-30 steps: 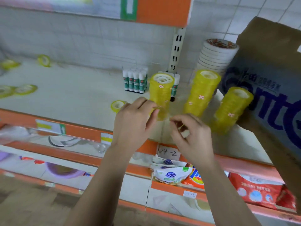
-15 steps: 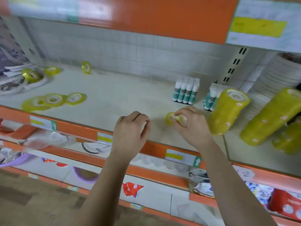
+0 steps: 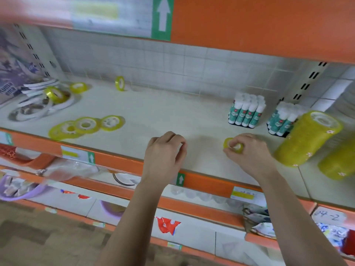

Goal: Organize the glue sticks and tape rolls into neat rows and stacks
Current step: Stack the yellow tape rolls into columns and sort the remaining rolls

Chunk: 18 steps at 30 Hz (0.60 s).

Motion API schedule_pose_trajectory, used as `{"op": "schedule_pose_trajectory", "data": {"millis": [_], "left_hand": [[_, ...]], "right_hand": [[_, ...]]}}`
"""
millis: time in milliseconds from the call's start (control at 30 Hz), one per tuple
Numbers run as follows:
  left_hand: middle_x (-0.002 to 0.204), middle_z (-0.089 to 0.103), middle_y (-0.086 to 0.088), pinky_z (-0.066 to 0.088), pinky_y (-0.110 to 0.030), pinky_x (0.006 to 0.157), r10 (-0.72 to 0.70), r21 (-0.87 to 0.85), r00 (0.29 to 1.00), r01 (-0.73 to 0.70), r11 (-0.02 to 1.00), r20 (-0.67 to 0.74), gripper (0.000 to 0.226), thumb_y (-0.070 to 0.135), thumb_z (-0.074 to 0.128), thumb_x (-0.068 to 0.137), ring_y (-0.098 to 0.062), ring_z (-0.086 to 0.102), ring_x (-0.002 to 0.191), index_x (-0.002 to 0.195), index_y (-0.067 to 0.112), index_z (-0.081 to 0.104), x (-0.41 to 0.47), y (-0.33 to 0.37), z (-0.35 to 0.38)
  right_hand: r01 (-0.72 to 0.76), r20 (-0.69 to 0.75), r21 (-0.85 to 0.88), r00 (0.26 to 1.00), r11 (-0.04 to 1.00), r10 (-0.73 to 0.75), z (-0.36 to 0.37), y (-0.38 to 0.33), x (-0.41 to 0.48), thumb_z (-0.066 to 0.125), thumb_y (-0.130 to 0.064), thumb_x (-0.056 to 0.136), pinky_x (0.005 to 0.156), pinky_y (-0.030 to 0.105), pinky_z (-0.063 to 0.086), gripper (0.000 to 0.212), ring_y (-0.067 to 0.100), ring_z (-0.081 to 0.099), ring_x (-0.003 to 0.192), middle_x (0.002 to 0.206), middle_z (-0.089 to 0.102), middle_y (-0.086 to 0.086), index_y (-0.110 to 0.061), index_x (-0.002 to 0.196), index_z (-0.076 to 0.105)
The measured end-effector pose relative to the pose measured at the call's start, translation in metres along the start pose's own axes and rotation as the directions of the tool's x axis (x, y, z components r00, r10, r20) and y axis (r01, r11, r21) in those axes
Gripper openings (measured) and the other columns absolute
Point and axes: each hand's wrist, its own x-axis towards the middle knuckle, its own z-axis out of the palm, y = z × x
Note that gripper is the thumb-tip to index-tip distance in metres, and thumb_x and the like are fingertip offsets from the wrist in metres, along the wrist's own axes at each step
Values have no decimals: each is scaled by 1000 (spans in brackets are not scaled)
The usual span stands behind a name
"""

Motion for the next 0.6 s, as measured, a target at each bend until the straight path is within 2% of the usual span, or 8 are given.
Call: {"op": "schedule_pose_trajectory", "data": {"millis": [167,333,433,600], "left_hand": [[83,67,2,47,-33,71,-36,-7,999,36,999,-10,24,25,47,90,-20,62,67,87,15,68,3,-10,-4],[83,66,2,48,-36,71,-62,-7,997,62,998,-36,22,25,48,90,-21,63,69,87,15,68,6,-29,-12],[83,66,2,49,-37,70,-74,-10,995,74,997,-64,22,25,48,90,-23,64,70,87,15,68,11,-53,-23],[82,66,0,51,-40,69,-83,-39,991,80,996,-102,20,23,51,87,-27,64,69,86,14,68,25,-104,-45]], "right_hand": [[27,-12,43,1000,999,-26,4,-13,6,77,-27,78,67,22,30,16,11,49,82,97,57,-4,-24,79,61],[101,-53,87,994,991,-96,14,-36,14,76,-26,78,69,24,35,14,11,51,80,97,61,-5,-24,80,62],[149,-98,114,986,982,-138,23,-54,16,78,-23,77,77,35,49,14,14,56,84,97,63,-3,-21,81,64],[178,-131,161,979,971,-157,53,-98,27,78,-21,77,75,45,53,13,16,59,83,95,62,-5,-20,82,67]]}}
